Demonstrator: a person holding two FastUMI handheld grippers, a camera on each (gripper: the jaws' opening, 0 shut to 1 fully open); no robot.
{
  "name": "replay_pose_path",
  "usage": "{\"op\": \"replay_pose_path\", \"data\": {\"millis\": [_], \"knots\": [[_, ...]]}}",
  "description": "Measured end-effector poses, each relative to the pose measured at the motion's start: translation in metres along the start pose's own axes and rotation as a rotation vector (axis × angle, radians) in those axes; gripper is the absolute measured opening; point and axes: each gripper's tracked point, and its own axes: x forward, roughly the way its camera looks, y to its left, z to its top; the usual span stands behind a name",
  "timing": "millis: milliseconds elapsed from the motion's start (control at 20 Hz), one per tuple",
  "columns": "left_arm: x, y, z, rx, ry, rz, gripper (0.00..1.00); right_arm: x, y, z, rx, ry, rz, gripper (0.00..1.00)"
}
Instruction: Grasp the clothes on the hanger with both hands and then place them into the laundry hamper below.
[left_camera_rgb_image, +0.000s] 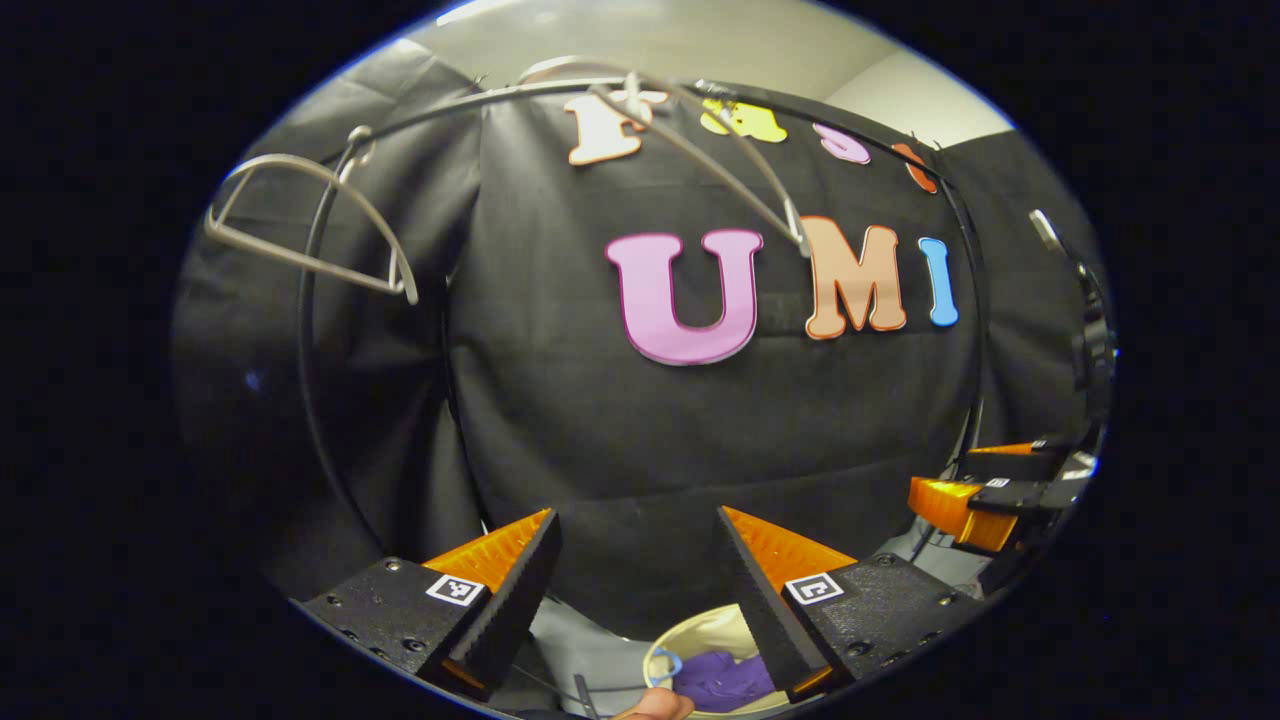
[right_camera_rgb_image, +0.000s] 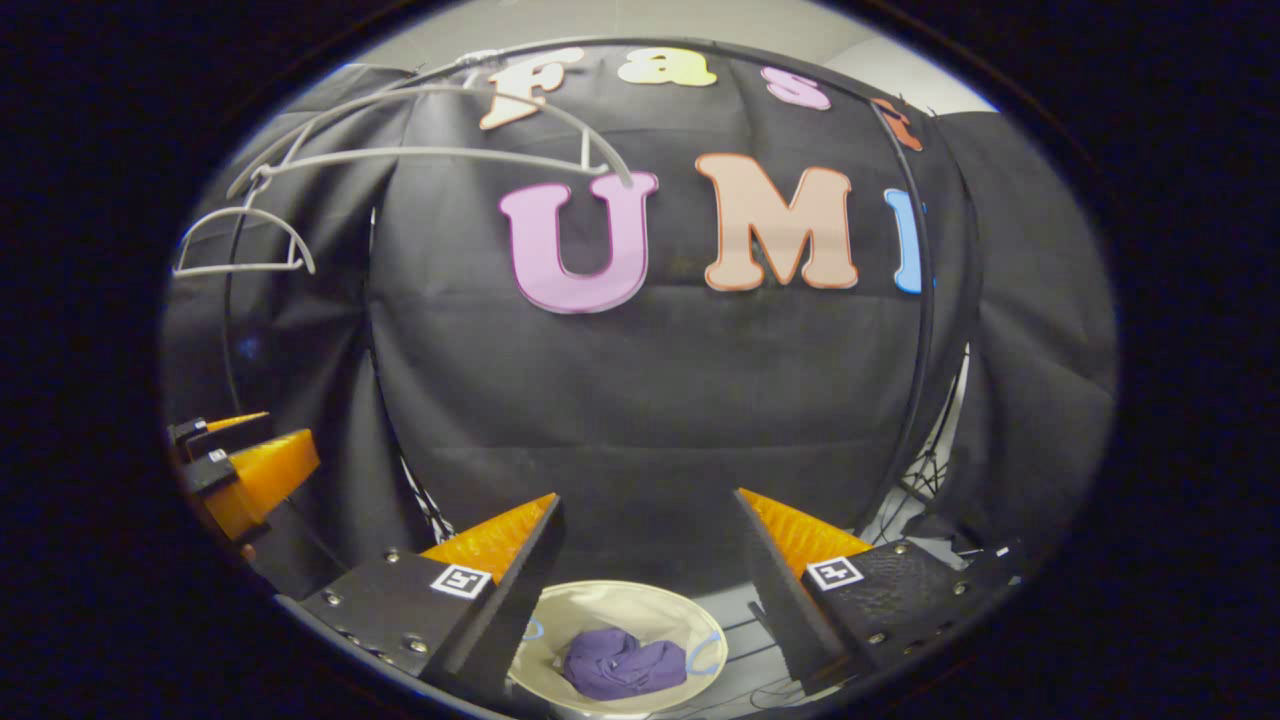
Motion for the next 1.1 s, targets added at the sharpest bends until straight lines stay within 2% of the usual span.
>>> {"op": "replay_pose_path", "data": {"millis": [100,200,300,600,750,850,950,1100], "knots": [[-0.004,-0.006,0.013,0.015,-0.028,0.004,0.90,-0.010,0.002,0.021,0.000,-0.044,0.011,0.99],[-0.009,-0.018,0.022,-0.004,-0.028,-0.024,0.99,-0.020,0.002,0.041,-0.005,-0.080,0.021,0.99],[-0.012,-0.023,0.034,-0.035,-0.027,-0.034,0.99,-0.029,0.002,0.056,-0.008,-0.113,0.027,0.99],[-0.020,-0.029,0.086,-0.115,-0.082,-0.045,0.97,-0.060,-0.015,0.099,-0.019,-0.206,0.023,1.00],[-0.025,-0.029,0.113,-0.120,-0.104,-0.049,0.99,-0.076,-0.016,0.121,-0.023,-0.244,0.060,1.00],[-0.029,-0.028,0.131,-0.159,-0.126,-0.042,0.99,-0.087,-0.019,0.137,-0.034,-0.284,0.079,0.99],[-0.035,-0.029,0.144,-0.195,-0.138,-0.051,0.96,-0.092,-0.021,0.149,-0.038,-0.302,0.097,0.98],[-0.044,-0.028,0.157,-0.196,-0.174,-0.046,0.93,-0.102,-0.024,0.161,-0.042,-0.307,0.116,0.99]]}}
